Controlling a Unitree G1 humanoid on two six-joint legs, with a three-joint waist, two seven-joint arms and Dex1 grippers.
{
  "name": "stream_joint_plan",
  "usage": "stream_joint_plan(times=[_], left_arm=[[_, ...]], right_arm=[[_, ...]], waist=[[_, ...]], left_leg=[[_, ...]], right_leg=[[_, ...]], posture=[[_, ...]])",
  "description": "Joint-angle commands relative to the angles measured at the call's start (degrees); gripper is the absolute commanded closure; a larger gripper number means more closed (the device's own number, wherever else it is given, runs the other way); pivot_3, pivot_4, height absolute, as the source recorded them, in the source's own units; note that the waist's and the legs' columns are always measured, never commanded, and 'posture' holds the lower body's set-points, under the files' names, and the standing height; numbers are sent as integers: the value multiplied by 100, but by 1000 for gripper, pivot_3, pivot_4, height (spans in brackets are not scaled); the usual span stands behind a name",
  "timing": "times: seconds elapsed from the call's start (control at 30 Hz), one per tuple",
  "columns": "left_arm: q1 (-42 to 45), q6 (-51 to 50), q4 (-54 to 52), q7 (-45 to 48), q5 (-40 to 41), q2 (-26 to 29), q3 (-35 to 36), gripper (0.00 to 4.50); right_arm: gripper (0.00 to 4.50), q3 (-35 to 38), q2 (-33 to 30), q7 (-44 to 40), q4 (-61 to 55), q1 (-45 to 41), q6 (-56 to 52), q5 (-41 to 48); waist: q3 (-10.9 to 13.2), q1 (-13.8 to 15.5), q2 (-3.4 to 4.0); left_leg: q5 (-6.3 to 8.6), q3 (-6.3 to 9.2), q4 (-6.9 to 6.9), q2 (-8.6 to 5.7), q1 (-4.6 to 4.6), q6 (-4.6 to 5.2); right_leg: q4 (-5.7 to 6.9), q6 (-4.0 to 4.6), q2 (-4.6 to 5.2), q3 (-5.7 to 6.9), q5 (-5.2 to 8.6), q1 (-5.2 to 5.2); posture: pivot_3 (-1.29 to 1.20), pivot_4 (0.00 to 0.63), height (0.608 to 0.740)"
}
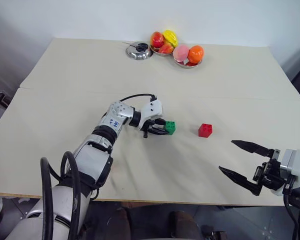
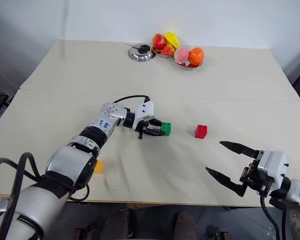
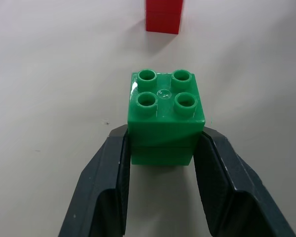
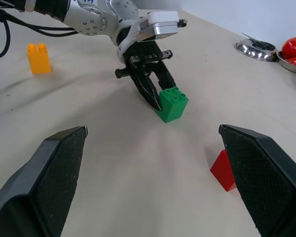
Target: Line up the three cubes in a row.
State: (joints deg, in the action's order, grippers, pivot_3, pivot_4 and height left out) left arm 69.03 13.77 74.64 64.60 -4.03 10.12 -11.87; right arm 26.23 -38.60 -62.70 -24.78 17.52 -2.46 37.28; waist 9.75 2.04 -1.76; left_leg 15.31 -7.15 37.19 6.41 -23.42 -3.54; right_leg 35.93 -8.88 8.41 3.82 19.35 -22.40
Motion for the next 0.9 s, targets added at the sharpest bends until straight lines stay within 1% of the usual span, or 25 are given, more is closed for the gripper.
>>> stream_joint_plan(times=[0.03,0.17,0.27,0.33,0.37,0.43,0.47,0.5,0.63,0.7,0.73,0.77,0.87,0.9], left_arm=[[82,161,-44,29,57,-21,233,1990],[108,461,-200,373,369,103,675,785],[56,458,-405,982,651,425,996,785],[-79,470,-721,1686,978,660,1219,785],[-157,413,-905,1839,1128,781,1335,785],[-438,233,-1413,1872,1457,1088,1637,428],[-738,111,-1828,1825,1651,1336,1838,245],[-1164,-223,-2417,1702,1885,1578,2063,38],[-2758,-1258,-4367,1136,2430,2206,2608,38],[-4111,-1564,-5317,912,2523,2700,3105,38],[-4619,-1638,-5651,825,2545,2880,3287,38],[-5068,-1783,-5890,586,2683,2991,3633,38],[-6135,-2028,-6319,122,2976,3145,4431,38],[-6635,-2170,-6571,71,3122,3147,4757,38]], right_arm=[[0,161,28,78,-219,58,31,144],[0,-4,2,90,-183,-95,-8,169],[0,-184,-51,10,-99,-310,-115,246],[0,-285,-143,-55,-82,-435,-402,457],[0,-347,-155,-67,-40,-548,-462,489],[0,-537,-163,-79,100,-869,-547,474],[0,-676,-158,-98,197,-1100,-641,493],[0,-825,-111,-140,317,-1354,-589,413],[0,-1171,3,-275,582,-1926,-563,346],[0,-1452,-43,-506,610,-2189,-880,538],[0,-1551,-42,-595,630,-2293,-948,575],[0,-1685,-60,-710,662,-2409,-999,556],[0,-1901,52,-831,823,-2743,-965,468],[0,-1983,105,-879,858,-2852,-924,441]], waist=[[0,2,0],[0,9,0],[1,-54,3],[2,-73,4],[2,-70,5],[2,-74,6],[3,-109,6],[4,-127,10],[8,-205,17],[8,-209,16],[9,-248,17],[9,-246,16],[13,-211,8],[14,-176,7]], left_leg=[[0,0,-1,0,0,0],[0,0,-1,0,0,0],[-1,-1,-2,0,0,0],[-1,-1,-8,0,3,-1],[-1,-1,-10,0,3,-1],[-1,-2,-7,0,3,-1],[-1,-2,-6,0,4,-1],[-1,-3,-7,2,8,-1],[-2,1,-8,4,11,0],[-1,0,-4,4,9,1],[1,0,-3,4,10,4],[5,-6,-5,6,13,6],[7,-6,1,16,13,7],[8,-4,6,16,13,8]], right_leg=[[0,0,0,1,0,0],[2,0,0,1,0,-2],[4,0,0,1,0,-3],[6,1,-1,1,0,-5],[6,2,-1,1,1,-5],[7,2,-1,1,1,-4],[7,2,-1,0,1,-3],[10,2,-1,-3,1,-2],[51,4,-2,-2,2,-4],[53,4,-1,-2,2,-4],[52,4,0,-2,2,-3],[52,4,1,-6,2,-5],[57,7,-1,2,4,-7],[52,9,-1,2,5,-6]], posture=[[0,150,740],[0,150,740],[0,150,740],[0,150,740],[0,150,740],[0,150,740],[0,150,740],[0,150,740],[0,150,740],[0,150,740],[0,150,740],[0,150,740],[0,150,740],[0,150,740]])
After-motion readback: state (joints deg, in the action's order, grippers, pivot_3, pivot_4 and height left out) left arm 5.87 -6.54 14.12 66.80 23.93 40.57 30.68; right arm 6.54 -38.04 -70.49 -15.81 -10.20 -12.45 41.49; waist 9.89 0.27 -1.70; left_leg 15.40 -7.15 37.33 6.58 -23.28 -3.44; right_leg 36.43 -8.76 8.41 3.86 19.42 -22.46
